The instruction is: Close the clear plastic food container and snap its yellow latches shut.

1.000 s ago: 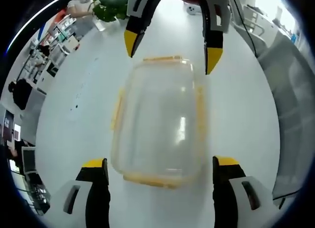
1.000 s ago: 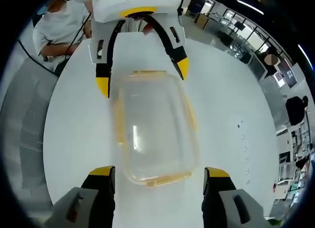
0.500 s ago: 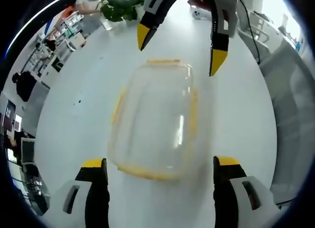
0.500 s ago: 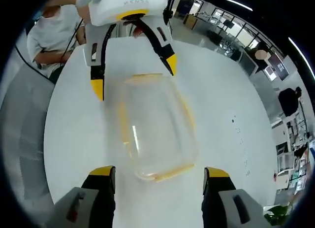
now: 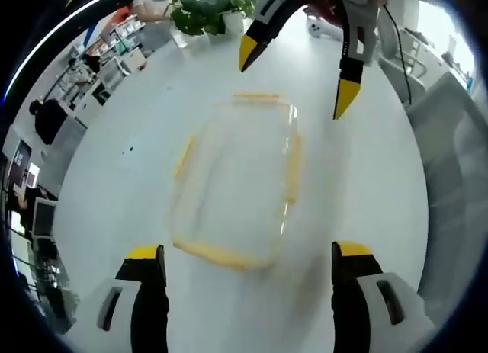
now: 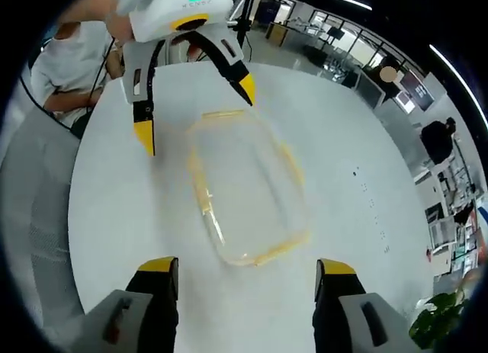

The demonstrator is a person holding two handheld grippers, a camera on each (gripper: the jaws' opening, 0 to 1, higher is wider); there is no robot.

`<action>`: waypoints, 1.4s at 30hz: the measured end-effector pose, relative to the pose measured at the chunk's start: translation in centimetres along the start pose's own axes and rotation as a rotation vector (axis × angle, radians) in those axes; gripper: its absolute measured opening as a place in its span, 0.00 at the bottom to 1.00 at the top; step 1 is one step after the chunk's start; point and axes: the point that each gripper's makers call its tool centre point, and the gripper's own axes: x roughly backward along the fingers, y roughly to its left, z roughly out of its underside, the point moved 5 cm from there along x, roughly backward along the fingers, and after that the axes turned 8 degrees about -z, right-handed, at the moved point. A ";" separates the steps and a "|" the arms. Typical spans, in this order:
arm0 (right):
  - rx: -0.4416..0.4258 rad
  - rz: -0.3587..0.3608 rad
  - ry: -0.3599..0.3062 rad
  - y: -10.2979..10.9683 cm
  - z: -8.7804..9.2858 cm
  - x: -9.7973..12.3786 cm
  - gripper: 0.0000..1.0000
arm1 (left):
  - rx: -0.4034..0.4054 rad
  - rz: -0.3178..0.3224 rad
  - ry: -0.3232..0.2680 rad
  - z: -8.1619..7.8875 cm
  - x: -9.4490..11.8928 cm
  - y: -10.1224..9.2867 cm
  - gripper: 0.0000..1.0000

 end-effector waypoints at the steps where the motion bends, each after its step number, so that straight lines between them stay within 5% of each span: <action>1: -0.008 0.000 -0.005 0.1 0.0 0.1 0.71 | 0.005 -0.004 -0.001 0.1 0.0 0.0 0.88; 25: -0.135 0.055 -0.099 2.6 1.5 0.9 0.70 | 0.150 -0.110 -0.121 1.4 2.2 -1.5 0.86; 42: -0.212 0.082 -0.174 4.8 2.3 1.3 0.69 | 0.217 -0.116 -0.164 2.4 3.4 -3.1 0.85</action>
